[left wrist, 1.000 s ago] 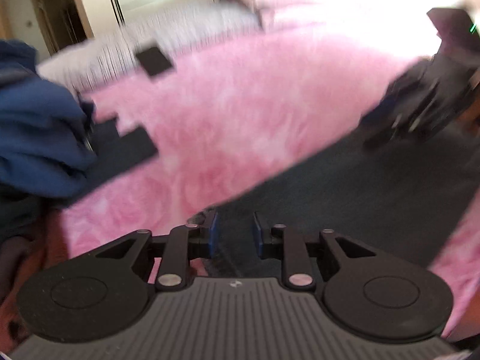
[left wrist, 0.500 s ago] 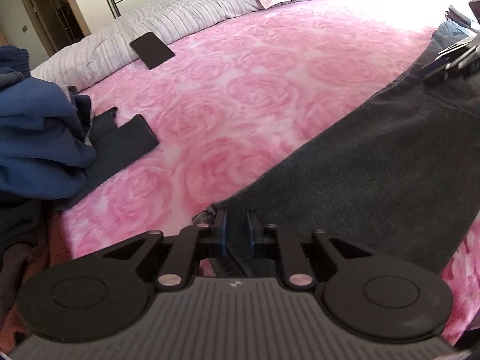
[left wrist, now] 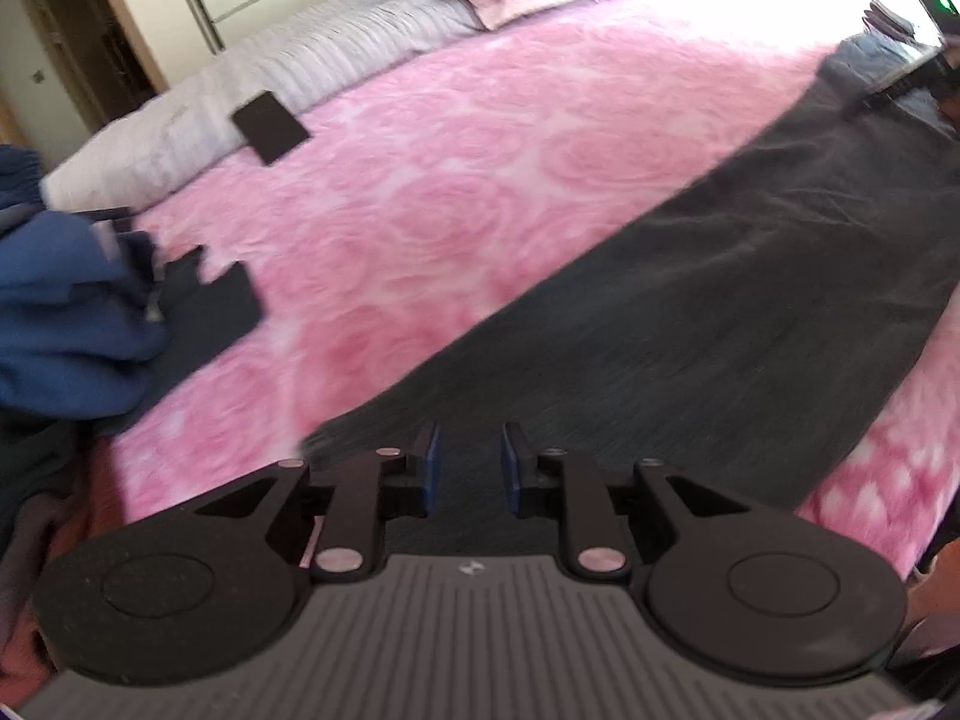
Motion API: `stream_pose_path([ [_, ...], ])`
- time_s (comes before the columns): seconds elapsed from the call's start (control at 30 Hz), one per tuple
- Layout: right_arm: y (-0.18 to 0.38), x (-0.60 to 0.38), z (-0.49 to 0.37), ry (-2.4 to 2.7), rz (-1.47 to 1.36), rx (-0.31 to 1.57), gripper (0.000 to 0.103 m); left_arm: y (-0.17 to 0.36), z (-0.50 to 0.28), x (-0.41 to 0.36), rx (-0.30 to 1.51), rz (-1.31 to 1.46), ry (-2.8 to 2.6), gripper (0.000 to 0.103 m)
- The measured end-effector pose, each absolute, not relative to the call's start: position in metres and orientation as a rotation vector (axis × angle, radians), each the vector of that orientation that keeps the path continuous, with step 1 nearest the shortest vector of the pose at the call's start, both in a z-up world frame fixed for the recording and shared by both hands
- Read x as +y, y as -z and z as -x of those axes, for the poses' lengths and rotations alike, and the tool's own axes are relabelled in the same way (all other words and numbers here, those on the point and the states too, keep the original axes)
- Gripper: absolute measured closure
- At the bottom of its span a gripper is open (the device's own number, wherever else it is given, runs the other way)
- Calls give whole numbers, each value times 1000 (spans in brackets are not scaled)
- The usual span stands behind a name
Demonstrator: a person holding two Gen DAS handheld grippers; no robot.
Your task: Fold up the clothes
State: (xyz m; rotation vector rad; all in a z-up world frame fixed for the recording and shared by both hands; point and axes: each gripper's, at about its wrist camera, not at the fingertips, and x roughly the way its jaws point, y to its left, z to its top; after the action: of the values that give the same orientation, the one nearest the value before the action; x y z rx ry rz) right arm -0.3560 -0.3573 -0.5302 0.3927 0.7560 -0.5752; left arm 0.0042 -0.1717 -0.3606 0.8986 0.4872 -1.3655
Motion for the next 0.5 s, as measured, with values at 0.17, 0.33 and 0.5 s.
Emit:
stream_pose_path([
  [0.17,520,-380,341,576,-358,737,54,361,21,-194,470,-912,1401,85],
  [0.33,524,-394,363,608,-336,732,56,369,52,-219,463,-963,1483,83],
  [0.5,524,-431,397,620,-408,691,103,380,55,-238,478,-961,1473,82],
])
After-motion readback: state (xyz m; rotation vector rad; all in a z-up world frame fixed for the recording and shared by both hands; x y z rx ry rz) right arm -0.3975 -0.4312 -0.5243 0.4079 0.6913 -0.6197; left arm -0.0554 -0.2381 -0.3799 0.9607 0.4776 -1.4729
